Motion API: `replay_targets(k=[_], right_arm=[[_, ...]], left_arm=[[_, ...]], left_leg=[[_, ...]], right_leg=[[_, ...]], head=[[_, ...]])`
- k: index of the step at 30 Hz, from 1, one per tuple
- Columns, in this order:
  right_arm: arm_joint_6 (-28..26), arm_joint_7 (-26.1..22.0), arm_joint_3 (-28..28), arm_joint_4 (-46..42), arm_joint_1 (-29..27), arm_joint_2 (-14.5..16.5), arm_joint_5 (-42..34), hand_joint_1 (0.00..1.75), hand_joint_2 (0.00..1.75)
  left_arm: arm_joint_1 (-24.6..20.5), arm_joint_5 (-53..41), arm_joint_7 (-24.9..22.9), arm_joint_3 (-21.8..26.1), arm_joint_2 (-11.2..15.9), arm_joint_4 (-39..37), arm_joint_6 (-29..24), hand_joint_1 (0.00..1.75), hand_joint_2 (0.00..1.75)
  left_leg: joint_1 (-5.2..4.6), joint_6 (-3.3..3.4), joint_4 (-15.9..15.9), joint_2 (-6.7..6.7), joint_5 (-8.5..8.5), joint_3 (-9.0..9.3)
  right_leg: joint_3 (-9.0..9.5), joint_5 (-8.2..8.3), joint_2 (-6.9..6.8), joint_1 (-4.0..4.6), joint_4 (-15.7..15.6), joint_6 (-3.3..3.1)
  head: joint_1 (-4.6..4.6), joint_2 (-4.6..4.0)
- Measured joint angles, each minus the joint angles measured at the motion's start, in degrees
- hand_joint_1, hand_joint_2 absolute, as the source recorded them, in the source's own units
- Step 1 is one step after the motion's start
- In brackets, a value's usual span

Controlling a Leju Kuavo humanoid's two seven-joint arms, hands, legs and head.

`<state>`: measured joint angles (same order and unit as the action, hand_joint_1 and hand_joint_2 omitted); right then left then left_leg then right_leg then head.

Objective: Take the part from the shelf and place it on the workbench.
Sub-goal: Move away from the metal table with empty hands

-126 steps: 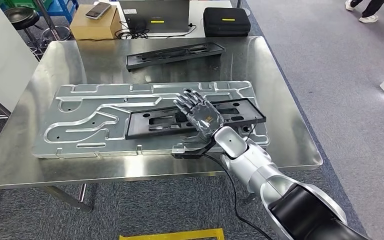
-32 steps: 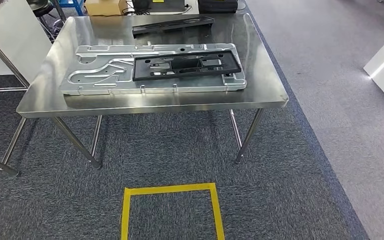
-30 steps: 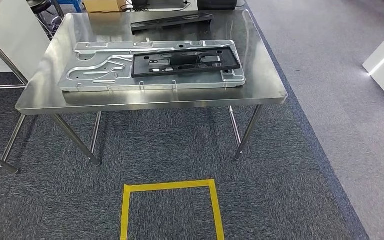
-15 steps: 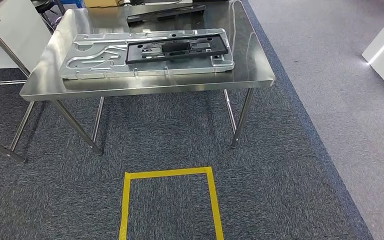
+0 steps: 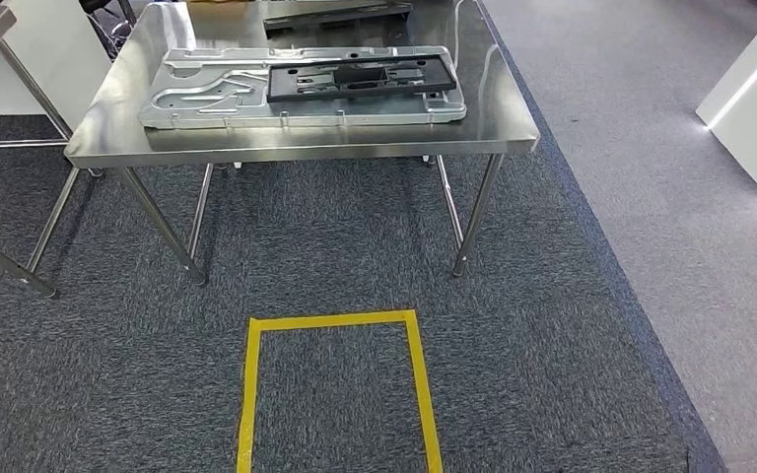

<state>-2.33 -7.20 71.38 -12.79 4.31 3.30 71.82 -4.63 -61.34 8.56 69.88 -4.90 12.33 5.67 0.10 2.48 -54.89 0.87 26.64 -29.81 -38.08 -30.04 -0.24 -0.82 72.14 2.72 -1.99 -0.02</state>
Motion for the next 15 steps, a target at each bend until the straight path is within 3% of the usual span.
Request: replay_targets(k=[2, 4, 5, 8, 10, 12, 13, 14, 15], right_arm=[[0.03, -0.02, -0.01, 0.00, 0.07, 0.00, 0.01, 0.00, 0.00], [0.04, -0.06, -0.02, 0.01, 0.20, 0.00, 0.02, 0.00, 0.00], [0.05, -0.08, -0.02, 0.01, 0.23, 0.00, 0.02, 0.00, 0.00], [0.08, -0.08, -0.02, 0.02, 0.11, 0.02, 0.02, 0.00, 0.00], [0.11, -0.08, -0.02, 0.03, 0.06, 0.04, 0.02, 0.00, 0.00], [0.13, -0.07, -0.01, 0.03, 0.04, 0.04, 0.02, 0.00, 0.00], [0.13, -0.02, -0.01, 0.03, 0.01, 0.04, 0.02, 0.00, 0.00], [0.14, 0.08, 0.00, 0.03, -0.03, 0.04, 0.02, 0.00, 0.00], [0.17, 0.27, 0.00, 0.03, -0.06, 0.04, -0.04, 0.00, 0.00]], left_arm=[[0.00, -0.01, -0.04, -0.01, -0.09, 0.00, 0.03, 0.00, 0.00], [-0.04, -0.01, -0.05, -0.02, -0.15, 0.00, 0.05, 0.00, 0.00], [-0.06, -0.01, -0.05, -0.03, -0.17, 0.00, 0.06, 0.00, 0.00], [-0.04, -0.01, -0.05, -0.04, -0.14, 0.00, 0.06, 0.00, 0.00], [0.05, -0.01, -0.05, -0.04, -0.12, 0.00, 0.06, 0.00, 0.00], [0.17, -0.02, -0.07, -0.04, -0.15, 0.00, 0.06, 0.00, 0.00], [0.23, -0.02, -0.07, -0.04, -0.15, 0.00, 0.05, 0.00, 0.00], [0.29, -0.02, -0.07, -0.04, -0.16, 0.00, 0.03, 0.00, 0.00], [0.33, -0.02, -0.04, -0.04, -0.15, 0.00, 0.01, 0.00, 0.00]], left_leg=[[-0.04, -0.34, -0.61, -0.01, -0.53, -1.03], [-0.23, -0.87, -1.24, -0.03, -0.94, -1.75], [-0.32, -1.19, -1.44, -0.01, -1.16, -2.03], [-0.26, -2.16, -2.45, -0.15, -0.81, -2.75], [-0.02, -2.72, -7.14, -0.37, 2.58, -4.71], [0.23, -3.19, -15.09, -0.43, 6.85, -7.80], [0.34, -3.34, -17.91, -0.42, 7.82, -8.75], [0.43, -3.42, -18.74, -0.42, 7.64, -8.74], [0.50, -3.42, -17.18, -0.42, 6.40, -7.57]], right_leg=[[5.73, 2.01, 0.00, 0.04, -7.36, -0.31], [10.38, 1.31, 0.01, 0.26, -14.65, -1.11], [11.21, 0.71, 0.03, 0.40, -16.34, -1.56], [10.88, 0.97, -0.07, 0.20, -17.17, -2.92], [10.48, 1.51, -0.27, 0.09, -17.30, -3.70], [9.82, 1.86, -0.34, 0.22, -17.13, -4.00], [9.51, 1.99, -0.34, 0.27, -16.98, -4.00], [9.26, 2.07, -0.32, 0.30, -16.81, -3.95], [9.10, 2.11, -0.30, 0.30, -16.62, -3.88]], head=[[-0.01, 0.00], [-0.02, 0.00], [-0.02, 0.00], [-0.01, 0.00], [-0.01, 0.00], [-0.01, 0.00], [-0.01, 0.00], [-0.02, 0.00], [-0.02, 0.00]])
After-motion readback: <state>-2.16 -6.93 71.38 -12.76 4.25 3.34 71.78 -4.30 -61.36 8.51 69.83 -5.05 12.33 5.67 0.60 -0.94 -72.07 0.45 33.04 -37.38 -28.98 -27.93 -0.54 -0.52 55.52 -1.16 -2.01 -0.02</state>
